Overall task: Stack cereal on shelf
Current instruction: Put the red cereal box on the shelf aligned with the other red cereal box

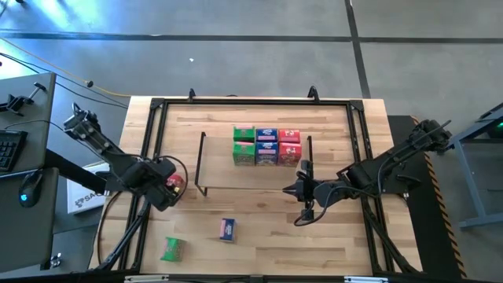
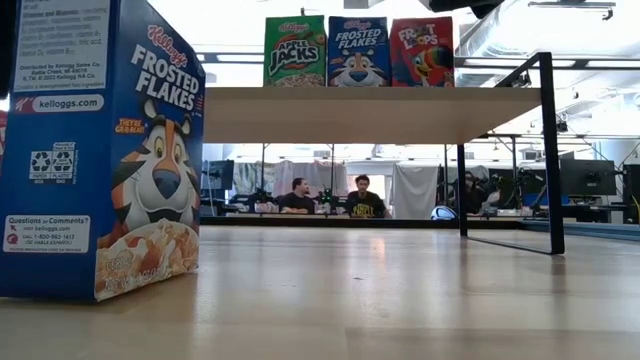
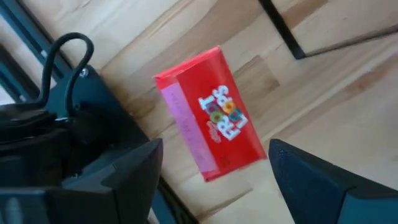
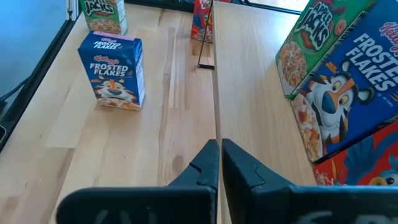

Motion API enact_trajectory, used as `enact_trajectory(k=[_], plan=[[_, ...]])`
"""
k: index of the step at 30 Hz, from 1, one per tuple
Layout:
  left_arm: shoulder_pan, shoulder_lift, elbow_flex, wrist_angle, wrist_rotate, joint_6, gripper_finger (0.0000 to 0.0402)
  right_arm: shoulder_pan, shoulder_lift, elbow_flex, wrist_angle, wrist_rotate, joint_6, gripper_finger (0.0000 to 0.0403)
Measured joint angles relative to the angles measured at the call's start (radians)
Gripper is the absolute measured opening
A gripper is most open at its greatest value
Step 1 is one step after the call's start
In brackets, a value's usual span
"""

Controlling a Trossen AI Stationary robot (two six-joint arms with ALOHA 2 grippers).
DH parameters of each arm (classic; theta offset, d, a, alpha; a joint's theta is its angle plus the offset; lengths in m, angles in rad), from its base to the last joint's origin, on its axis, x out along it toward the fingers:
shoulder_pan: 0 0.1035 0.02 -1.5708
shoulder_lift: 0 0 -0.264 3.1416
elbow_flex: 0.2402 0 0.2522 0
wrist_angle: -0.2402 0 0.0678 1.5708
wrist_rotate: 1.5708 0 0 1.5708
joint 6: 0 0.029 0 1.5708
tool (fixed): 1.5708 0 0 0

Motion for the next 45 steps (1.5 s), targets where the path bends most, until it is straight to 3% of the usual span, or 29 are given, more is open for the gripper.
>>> enact_trajectory(k=[14,26,31,39,45], plan=[[0.042,0.001,-0.108,0.095,0.027,-0.002,0.0274,0.000,0.000,0.000,0.002,-0.003,0.002,0.0000],[0.041,0.000,-0.128,0.112,0.050,0.101,0.0154,0.000,0.000,0.001,0.002,-0.003,0.025,0.0000],[0.035,0.001,-0.030,0.055,0.054,0.176,0.0126,0.000,0.000,0.001,0.002,-0.014,0.044,0.0000],[-0.019,0.000,0.241,-0.116,-0.006,0.243,0.0123,0.000,0.000,0.001,0.002,-0.055,0.061,0.0000],[-0.081,0.003,0.426,-0.092,-0.073,0.349,0.0123,0.000,0.000,0.001,0.000,-0.145,0.088,0.0000]])
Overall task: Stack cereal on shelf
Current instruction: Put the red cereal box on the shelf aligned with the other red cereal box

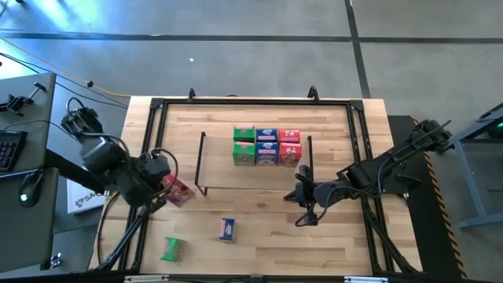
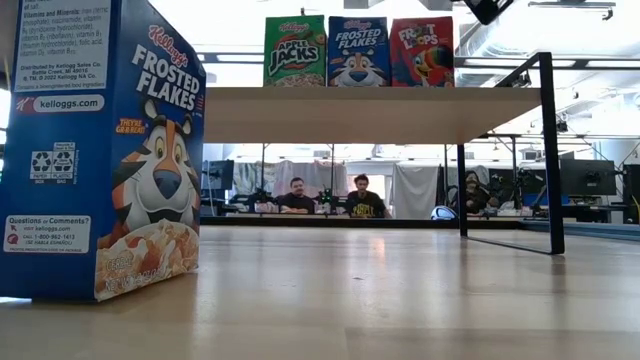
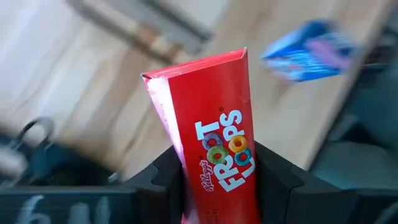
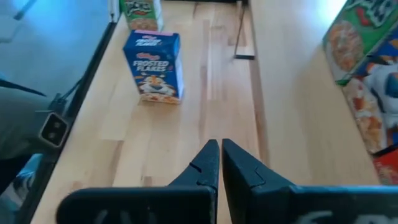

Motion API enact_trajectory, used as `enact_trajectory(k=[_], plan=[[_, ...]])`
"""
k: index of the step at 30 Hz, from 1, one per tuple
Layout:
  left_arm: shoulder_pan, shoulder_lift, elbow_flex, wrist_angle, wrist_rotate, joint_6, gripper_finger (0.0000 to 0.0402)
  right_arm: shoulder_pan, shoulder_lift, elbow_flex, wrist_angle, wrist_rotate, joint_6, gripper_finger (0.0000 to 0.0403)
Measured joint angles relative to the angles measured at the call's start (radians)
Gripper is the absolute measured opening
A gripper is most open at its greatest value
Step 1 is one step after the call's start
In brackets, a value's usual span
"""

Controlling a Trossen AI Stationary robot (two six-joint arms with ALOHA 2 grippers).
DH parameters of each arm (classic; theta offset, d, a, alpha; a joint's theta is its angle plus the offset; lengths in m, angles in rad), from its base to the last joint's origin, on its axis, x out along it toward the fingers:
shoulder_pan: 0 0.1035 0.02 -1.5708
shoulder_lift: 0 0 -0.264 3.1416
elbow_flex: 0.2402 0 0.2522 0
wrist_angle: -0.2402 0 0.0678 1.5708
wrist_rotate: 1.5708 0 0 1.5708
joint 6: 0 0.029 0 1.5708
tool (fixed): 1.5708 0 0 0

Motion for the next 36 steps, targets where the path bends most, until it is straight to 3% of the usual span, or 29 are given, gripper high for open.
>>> enact_trajectory(k=[6,10,15,20,27,36], plan=[[-0.017,0.038,0.112,0.079,-0.021,0.129,0.0122,0.000,0.000,0.000,-0.001,-0.037,0.013,0.0000],[-0.005,0.078,0.121,0.244,-0.030,0.294,0.0122,0.000,0.000,0.000,-0.001,-0.041,0.016,0.0000],[0.063,0.169,0.122,0.493,0.031,0.561,0.0122,0.002,0.000,0.000,0.000,-0.046,0.016,0.0000],[0.166,0.274,0.122,0.589,0.069,0.738,0.0122,0.042,0.000,0.015,0.000,-0.035,0.002,0.0000],[0.295,0.424,0.122,0.698,0.203,0.892,0.0122,0.140,0.000,0.038,0.002,0.058,0.007,0.0000],[0.358,0.560,0.122,0.735,0.196,0.934,0.0122,0.218,0.000,0.038,0.001,0.135,0.053,0.0000]])
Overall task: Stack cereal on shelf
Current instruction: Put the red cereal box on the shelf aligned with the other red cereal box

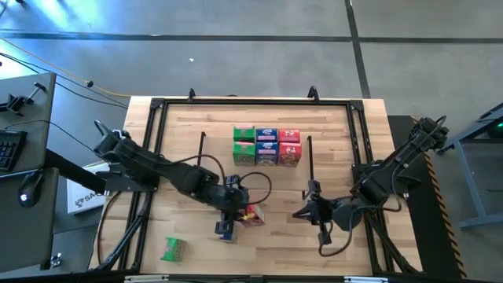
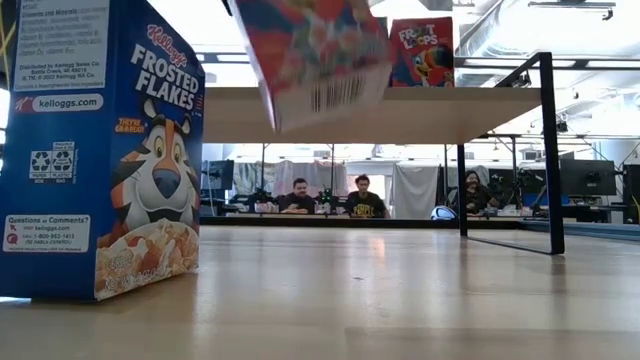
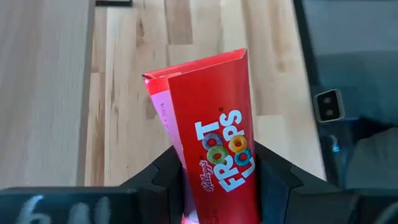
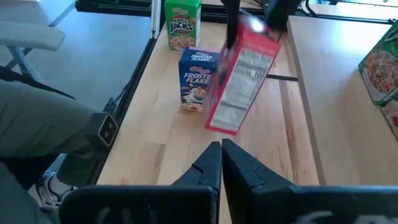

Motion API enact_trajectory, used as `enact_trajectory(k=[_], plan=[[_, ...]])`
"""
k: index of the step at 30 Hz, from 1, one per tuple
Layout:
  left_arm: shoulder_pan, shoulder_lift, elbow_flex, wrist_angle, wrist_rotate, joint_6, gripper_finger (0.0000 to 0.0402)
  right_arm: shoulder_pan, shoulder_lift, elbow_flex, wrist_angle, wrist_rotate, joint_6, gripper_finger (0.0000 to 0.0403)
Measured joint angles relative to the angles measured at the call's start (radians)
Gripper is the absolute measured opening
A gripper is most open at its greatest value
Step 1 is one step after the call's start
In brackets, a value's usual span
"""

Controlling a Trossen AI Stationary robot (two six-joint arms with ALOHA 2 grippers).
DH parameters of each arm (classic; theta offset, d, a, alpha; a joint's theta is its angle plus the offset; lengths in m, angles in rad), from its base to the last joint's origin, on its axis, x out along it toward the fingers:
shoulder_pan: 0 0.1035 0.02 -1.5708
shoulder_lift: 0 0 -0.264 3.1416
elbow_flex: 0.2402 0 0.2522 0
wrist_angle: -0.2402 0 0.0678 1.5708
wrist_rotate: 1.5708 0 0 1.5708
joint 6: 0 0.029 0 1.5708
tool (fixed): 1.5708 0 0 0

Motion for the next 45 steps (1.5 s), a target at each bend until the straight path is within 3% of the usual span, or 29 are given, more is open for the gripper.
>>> enact_trajectory(k=[12,28,32,37,45], plan=[[-0.007,0.105,0.000,0.002,-0.040,-0.009,0.0129,0.006,0.000,0.000,0.006,0.015,0.008,0.0000],[-0.013,0.106,0.000,0.023,-0.078,0.002,0.0215,-0.019,0.012,0.000,0.009,0.011,0.071,0.0017],[-0.021,0.096,-0.001,0.021,-0.123,0.004,0.0210,-0.042,0.051,0.000,0.043,0.003,0.071,0.0051],[-0.085,-0.035,-0.022,0.037,-0.228,-0.011,0.0156,-0.088,0.136,0.000,0.155,-0.057,0.071,0.0122],[-0.243,-0.311,-0.270,0.306,-0.392,-0.097,0.0049,-0.160,0.268,0.000,0.383,-0.093,0.033,0.0259]])
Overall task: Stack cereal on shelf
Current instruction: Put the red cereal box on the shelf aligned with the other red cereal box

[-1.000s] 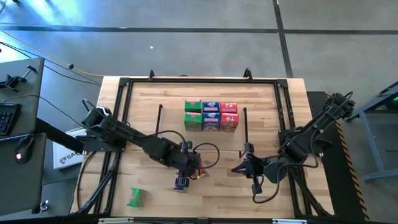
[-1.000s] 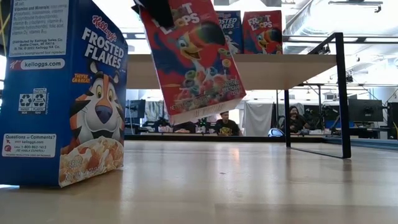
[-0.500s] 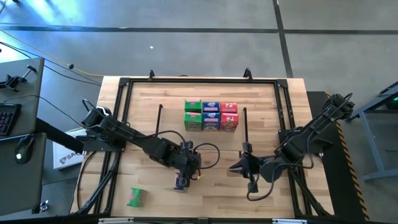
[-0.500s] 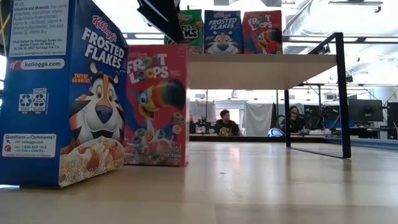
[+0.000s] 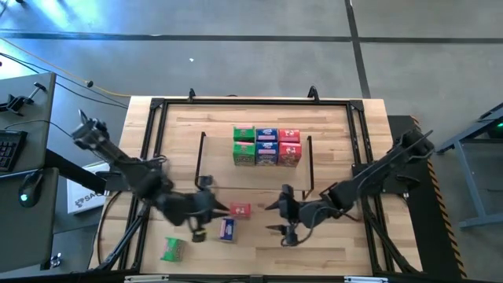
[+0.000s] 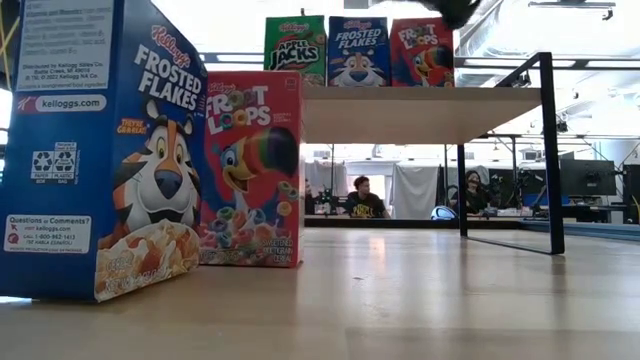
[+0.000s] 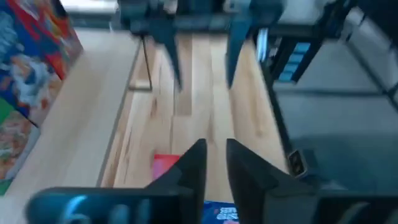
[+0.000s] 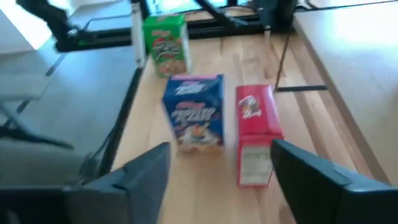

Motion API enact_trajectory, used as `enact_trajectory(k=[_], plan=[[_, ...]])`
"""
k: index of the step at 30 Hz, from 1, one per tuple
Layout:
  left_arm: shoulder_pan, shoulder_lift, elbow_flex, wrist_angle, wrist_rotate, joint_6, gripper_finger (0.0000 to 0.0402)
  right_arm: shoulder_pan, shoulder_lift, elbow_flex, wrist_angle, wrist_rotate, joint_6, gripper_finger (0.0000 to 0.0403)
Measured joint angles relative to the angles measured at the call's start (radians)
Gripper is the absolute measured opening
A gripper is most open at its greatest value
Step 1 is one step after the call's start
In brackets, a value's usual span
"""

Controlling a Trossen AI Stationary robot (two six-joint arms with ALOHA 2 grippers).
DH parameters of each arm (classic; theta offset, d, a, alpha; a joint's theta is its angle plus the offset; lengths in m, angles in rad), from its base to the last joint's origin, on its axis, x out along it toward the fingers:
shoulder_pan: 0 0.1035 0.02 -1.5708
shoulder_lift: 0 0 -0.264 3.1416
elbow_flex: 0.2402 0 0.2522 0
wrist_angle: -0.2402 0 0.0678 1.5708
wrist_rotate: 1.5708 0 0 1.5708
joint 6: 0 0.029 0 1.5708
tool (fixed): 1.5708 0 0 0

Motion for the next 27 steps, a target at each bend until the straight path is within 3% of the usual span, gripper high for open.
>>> enact_trajectory(k=[4,10,23,27], plan=[[-0.078,-0.109,-0.129,0.109,-0.135,-0.014,0.0019,-0.043,0.064,0.000,0.117,0.003,0.000,0.0300],[-0.149,-0.216,-0.251,0.143,-0.304,-0.085,0.0006,-0.094,0.143,0.042,0.136,-0.009,0.022,0.0312],[-0.160,-0.242,-0.314,0.143,-0.342,-0.104,0.0005,-0.138,0.352,0.285,-0.110,-0.005,-0.045,0.0311],[-0.160,-0.242,-0.314,0.140,-0.341,-0.105,0.0005,-0.152,0.377,0.315,-0.147,-0.017,-0.035,0.0294]])
